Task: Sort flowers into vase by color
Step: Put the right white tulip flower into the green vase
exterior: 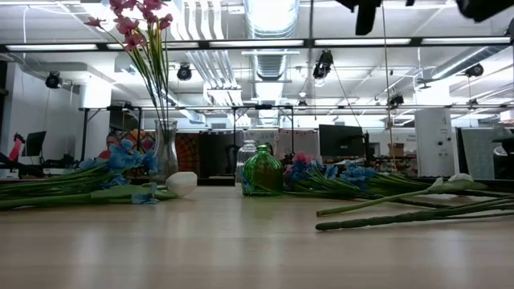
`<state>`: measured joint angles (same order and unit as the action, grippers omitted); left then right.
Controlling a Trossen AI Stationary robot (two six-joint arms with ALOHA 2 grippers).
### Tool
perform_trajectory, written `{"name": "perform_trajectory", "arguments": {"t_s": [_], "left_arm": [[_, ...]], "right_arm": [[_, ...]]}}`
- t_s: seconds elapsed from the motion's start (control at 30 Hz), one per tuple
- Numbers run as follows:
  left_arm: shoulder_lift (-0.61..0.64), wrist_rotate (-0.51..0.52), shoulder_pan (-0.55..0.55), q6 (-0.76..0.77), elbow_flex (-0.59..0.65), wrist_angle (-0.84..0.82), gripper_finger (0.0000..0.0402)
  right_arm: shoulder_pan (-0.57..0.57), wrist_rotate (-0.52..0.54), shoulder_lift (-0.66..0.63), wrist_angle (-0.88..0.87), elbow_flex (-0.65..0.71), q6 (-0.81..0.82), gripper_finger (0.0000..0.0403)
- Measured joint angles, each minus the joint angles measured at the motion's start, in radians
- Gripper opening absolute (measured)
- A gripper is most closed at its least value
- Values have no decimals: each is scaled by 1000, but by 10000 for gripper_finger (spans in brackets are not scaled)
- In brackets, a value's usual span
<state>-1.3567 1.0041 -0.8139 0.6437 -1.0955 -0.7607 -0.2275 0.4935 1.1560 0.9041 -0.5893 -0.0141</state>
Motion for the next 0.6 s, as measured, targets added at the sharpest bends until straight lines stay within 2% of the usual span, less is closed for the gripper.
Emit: {"name": "perform_trajectory", "arguments": {"t_s": [0.1, 0.2, 0.37, 0.6], "left_arm": [[0, 11, 4, 0, 2, 0, 276], [0, 22, 5, 0, 2, 0, 276], [0, 28, 5, 0, 4, -1, 276], [0, 34, 6, 1, 4, -2, 276]], "right_arm": [[23, -7, 80, 182, 16, -70, 13], [53, -40, 155, 270, 14, -92, 13], [95, -50, 261, 345, -28, -120, 13], [152, -52, 326, 364, -82, -161, 13]]}}
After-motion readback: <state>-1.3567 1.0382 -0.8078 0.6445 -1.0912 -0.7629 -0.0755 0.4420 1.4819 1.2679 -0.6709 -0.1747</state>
